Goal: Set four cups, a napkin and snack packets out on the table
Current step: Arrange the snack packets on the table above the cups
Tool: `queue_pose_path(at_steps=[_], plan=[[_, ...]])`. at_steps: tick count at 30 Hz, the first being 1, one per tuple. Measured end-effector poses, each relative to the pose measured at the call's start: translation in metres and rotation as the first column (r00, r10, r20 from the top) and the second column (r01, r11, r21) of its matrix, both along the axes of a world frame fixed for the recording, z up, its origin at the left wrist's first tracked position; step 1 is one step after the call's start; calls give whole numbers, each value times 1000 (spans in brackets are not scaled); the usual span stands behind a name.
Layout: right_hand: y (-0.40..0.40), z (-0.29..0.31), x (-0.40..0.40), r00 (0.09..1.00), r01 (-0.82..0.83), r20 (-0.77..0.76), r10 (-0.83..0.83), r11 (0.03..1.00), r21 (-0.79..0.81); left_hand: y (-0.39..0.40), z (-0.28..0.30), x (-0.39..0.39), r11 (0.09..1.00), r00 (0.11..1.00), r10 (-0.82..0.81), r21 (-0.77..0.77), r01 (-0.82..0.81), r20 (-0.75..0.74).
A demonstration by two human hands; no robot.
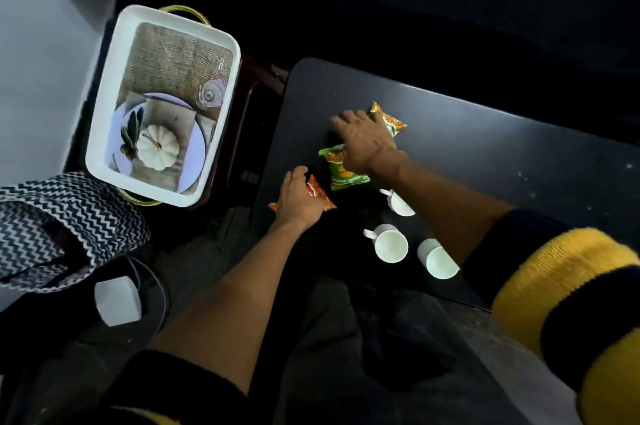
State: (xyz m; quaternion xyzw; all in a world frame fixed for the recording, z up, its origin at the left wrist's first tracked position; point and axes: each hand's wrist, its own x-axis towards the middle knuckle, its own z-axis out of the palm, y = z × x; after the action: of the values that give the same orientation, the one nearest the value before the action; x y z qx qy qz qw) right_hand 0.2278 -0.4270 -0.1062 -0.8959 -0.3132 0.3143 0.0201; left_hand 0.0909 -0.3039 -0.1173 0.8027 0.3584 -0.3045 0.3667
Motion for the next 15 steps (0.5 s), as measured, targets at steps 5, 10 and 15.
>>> queue_pose_path(at_steps=[5,10,15], plan=[[11,-14,0,998,65,-19,-64,997,34,11,-14,28,989,998,49,-137,-54,-43],[3,-22,-1,929,328,-222,-297,937,117,20,-17,46,971,993,19,-233,-45,-115],[-9,-16,10,751,620,-447,-487,752,223,24,-11,48,939,994,21,-340,-56,-106]])
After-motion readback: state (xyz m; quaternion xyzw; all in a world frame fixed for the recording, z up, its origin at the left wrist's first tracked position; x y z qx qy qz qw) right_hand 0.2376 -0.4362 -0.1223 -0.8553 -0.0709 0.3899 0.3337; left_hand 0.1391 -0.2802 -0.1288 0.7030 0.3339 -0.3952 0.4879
